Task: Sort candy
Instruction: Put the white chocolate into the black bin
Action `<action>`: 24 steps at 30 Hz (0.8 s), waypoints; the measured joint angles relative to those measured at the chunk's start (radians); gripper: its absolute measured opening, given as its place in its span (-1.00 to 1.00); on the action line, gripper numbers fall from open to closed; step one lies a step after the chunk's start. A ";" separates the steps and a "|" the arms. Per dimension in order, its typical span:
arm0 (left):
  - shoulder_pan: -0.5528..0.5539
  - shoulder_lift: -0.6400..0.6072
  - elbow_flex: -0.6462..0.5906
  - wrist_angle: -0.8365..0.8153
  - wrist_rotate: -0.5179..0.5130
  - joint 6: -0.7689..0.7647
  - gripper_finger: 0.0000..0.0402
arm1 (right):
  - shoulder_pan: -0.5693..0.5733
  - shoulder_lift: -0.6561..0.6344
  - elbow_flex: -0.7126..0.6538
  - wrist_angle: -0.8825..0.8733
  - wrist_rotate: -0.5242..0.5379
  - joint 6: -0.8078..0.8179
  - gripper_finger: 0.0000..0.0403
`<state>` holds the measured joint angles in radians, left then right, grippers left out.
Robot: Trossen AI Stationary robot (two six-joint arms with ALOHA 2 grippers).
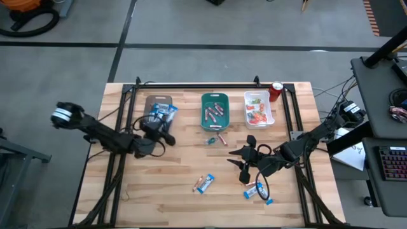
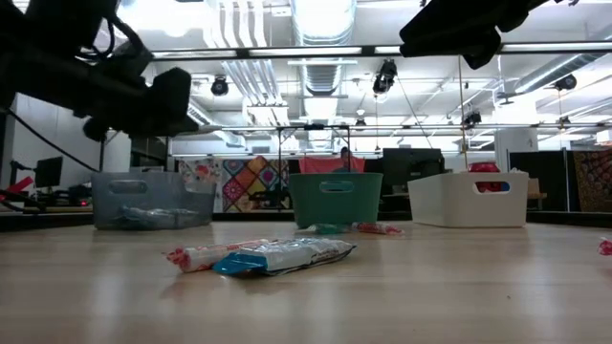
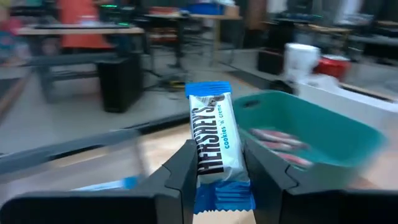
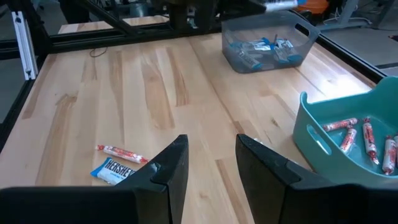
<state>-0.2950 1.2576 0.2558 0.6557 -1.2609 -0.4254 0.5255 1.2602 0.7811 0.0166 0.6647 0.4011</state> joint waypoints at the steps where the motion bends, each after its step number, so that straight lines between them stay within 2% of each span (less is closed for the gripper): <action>1: 0.008 -0.029 0.002 -0.066 -0.023 -0.038 -0.57 | 0.000 0.000 0.000 0.000 0.000 0.000 -0.38; 5: 0.056 -0.110 0.005 -0.271 -0.010 -0.136 -0.57 | 0.000 0.003 0.000 0.002 0.001 0.000 -0.38; 14: 0.166 -0.202 0.005 -0.651 0.070 -0.198 -0.56 | 0.000 0.033 0.000 0.026 0.001 0.000 -0.38; 19: 0.194 -0.212 0.005 -0.737 0.153 -0.203 -0.53 | 0.000 0.052 0.000 0.027 0.000 0.000 -0.38; 24: 0.195 -0.212 0.005 -0.738 0.163 -0.205 -0.43 | -0.001 0.066 0.000 0.032 0.000 0.000 -0.38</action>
<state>-0.0998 1.0453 0.2611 -0.0828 -1.0977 -0.6309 0.5247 1.3260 0.7815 0.0490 0.6651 0.4011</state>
